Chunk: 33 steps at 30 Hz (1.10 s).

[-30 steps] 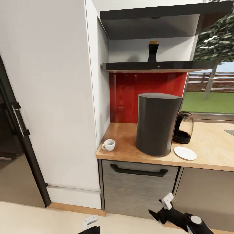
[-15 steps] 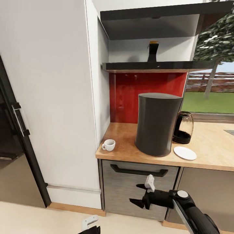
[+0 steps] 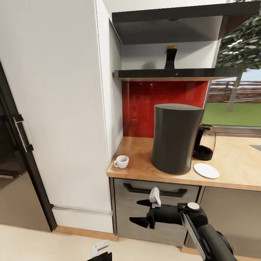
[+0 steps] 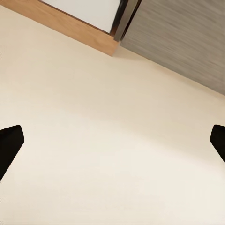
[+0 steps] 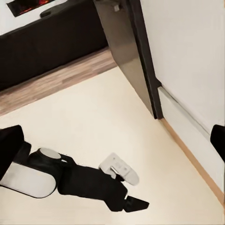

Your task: Set up a coffee station on the kitchen countertop: keep the coffee maker on the countertop, move the bottle of coffee from the kitchen shelf to the counter next to the coffee maker, place a paper coffee filter on top of the coffee maker, put the saucer next to the coffee maker with the coffee cup on the saucer, and place the electric kettle next to the coffee maker.

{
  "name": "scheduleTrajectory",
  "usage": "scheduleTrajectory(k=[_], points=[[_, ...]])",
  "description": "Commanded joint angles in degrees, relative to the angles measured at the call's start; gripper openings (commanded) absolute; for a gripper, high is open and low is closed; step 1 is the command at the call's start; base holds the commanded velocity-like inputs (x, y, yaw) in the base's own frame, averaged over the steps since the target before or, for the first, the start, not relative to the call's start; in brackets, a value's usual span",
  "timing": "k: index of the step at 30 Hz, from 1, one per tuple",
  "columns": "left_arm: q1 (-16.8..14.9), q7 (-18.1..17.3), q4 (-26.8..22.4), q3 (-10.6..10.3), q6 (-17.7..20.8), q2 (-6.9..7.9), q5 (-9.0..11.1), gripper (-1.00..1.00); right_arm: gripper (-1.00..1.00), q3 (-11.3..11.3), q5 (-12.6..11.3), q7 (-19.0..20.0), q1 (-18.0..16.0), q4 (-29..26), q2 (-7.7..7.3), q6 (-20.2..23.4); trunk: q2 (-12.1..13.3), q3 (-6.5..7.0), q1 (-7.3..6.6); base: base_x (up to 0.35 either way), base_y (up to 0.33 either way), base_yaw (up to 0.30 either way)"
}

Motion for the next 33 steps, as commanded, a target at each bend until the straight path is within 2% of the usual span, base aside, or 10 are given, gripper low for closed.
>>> scheduleTrajectory(k=[1, 5, 8, 14, 18, 22, 23, 27, 33], points=[[-0.02, 0.34, -0.08, -0.48, -0.12, 0.0, 0.31, 1.0, 1.0, 0.01, -0.18, 0.04, -0.04, -0.17, 0.69, 0.91, -0.04, -0.07, 0.0, 0.0, 0.081, 0.0], [-0.02, 0.34, -0.09, -0.48, -0.11, 0.0, 0.31, 1.0, 1.0, -0.27, -0.17, -0.06, -0.04, -0.93, 4.01, 1.65, -0.04, -0.07, 0.0, 0.0, 0.172, 0.0], [-0.02, 0.34, -0.09, -0.48, -0.11, 0.0, 0.31, 1.0, 1.0, -0.35, -0.17, -0.37, -0.29, -2.05, 5.25, 2.85, -0.04, -0.07, 0.0, 0.0, 0.229, 0.0], [-0.02, 0.34, -0.09, -0.48, -0.12, -0.08, 0.31, 1.0, 1.0, -0.68, -0.12, -1.56, -2.72, -2.27, 6.39, 5.98, -0.04, -0.07, 0.0, 0.0, 0.229, 0.0], [-0.02, 0.34, -0.12, -0.48, -0.12, -0.08, 0.31, 1.0, 1.0, -0.71, -0.16, -1.76, -4.61, -2.37, 8.18, 7.74, -0.04, -0.07, 0.0, 0.0, 0.215, 0.0], [-0.02, 0.34, -0.15, -0.48, -0.12, -0.09, 0.31, 1.0, 1.0, -0.75, -0.17, -1.78, -5.43, -2.4, 8.61, 8.55, -0.04, -0.07, 0.0, 0.0, 0.178, 0.0], [-0.02, 0.34, -0.16, -0.48, -0.12, -0.09, 0.31, 1.0, 1.0, -1.06, -0.15, -1.82, -5.63, -2.4, 8.64, 8.66, -0.04, -0.07, 0.0, 0.0, 0.08, 0.0], [-0.01, 0.34, -0.18, -0.48, -0.12, -0.15, 0.31, 1.0, 1.0, -6.55, -0.17, -1.95, -6.85, -3.12, 8.74, 10.65, -0.04, -0.07, 0.0, 0.0, 0.02, 0.0], [-0.02, 0.34, -0.18, -0.48, -0.12, -0.17, 0.31, 1.0, 1.0, -9.22, -0.45, -0.89, -7.35, -7.6, 8.24, 14.24, -0.04, -0.07, 0.0, 0.0, 0.001, 0.0]])
